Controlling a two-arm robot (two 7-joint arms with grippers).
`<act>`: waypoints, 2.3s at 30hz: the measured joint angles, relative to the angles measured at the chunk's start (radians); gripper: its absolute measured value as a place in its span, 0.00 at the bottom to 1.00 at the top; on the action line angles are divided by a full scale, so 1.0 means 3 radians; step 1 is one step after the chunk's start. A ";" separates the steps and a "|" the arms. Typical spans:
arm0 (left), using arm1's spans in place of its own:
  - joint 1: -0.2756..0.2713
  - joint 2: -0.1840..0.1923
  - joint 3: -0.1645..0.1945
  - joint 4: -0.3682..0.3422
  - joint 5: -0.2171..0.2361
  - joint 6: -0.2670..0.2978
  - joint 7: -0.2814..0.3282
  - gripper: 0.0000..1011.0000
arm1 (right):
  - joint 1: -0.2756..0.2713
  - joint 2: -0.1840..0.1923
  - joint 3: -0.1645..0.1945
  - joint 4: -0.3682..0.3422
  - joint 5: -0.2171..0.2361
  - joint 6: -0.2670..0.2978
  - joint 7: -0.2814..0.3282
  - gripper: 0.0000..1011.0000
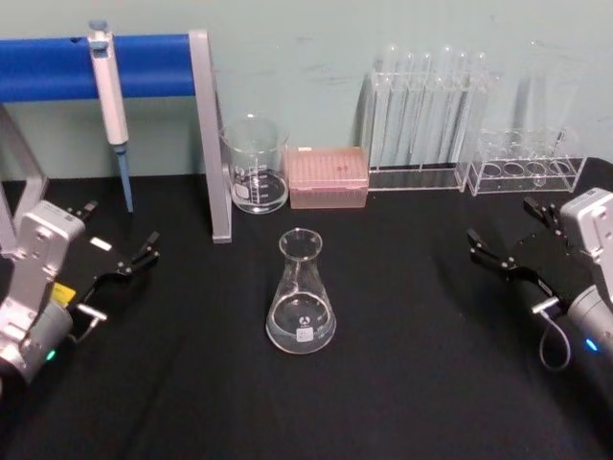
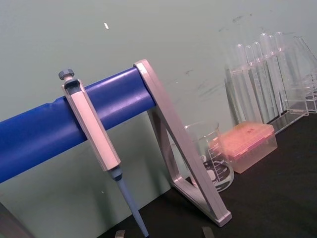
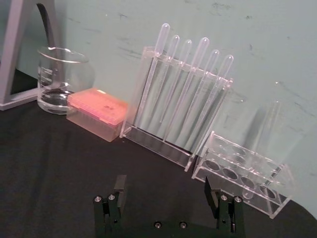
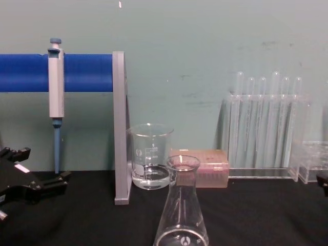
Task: Grasp the erlenmeyer flask with one hand, shake it three times, then place it back.
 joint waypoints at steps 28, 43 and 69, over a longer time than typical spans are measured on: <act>0.0000 0.0000 0.0000 0.0000 0.0000 0.0000 0.0000 0.99 | -0.0358 0.0188 0.0247 -0.0473 0.0533 -0.0088 0.1119 0.99; 0.0000 0.0000 0.0000 0.0000 0.0000 0.0000 0.0000 0.99 | -0.0099 -0.0090 0.0055 -0.0283 0.0623 -0.0138 0.1762 0.99; 0.0000 0.0000 0.0000 0.0000 0.0000 0.0000 0.0000 0.99 | 0.0344 -0.0455 -0.0240 0.0192 0.0772 0.0025 0.2219 0.99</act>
